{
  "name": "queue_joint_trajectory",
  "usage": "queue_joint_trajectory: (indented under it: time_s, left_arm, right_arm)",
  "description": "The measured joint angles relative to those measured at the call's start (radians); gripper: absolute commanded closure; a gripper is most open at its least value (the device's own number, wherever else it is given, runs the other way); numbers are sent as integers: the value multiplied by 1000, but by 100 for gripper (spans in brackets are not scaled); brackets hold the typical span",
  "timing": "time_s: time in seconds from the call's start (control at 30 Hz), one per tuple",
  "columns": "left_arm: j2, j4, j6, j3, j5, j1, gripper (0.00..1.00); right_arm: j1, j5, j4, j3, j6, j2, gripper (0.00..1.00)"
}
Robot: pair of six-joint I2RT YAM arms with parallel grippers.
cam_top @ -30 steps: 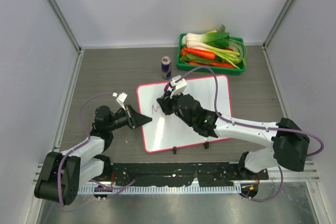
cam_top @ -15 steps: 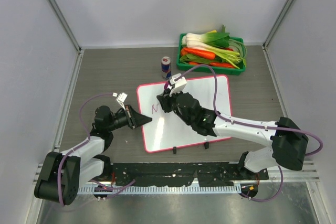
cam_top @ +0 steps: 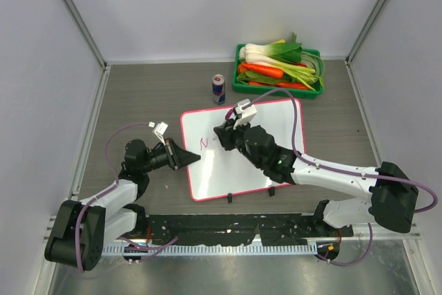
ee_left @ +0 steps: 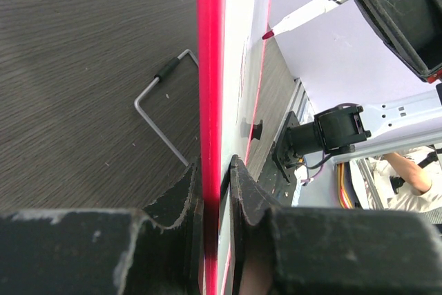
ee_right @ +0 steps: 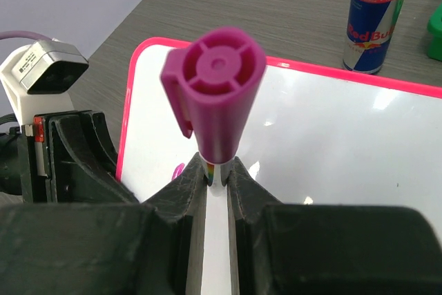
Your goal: Write a sentence on the whiteboard
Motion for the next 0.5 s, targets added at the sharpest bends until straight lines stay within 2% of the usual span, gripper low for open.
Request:
queue_joint_trajectory:
  time_s: [0.5]
  left_arm:
    - [-1, 0, 0, 0, 0, -2, 100]
  right_arm:
    - [0, -44, 42, -28, 47, 9, 99]
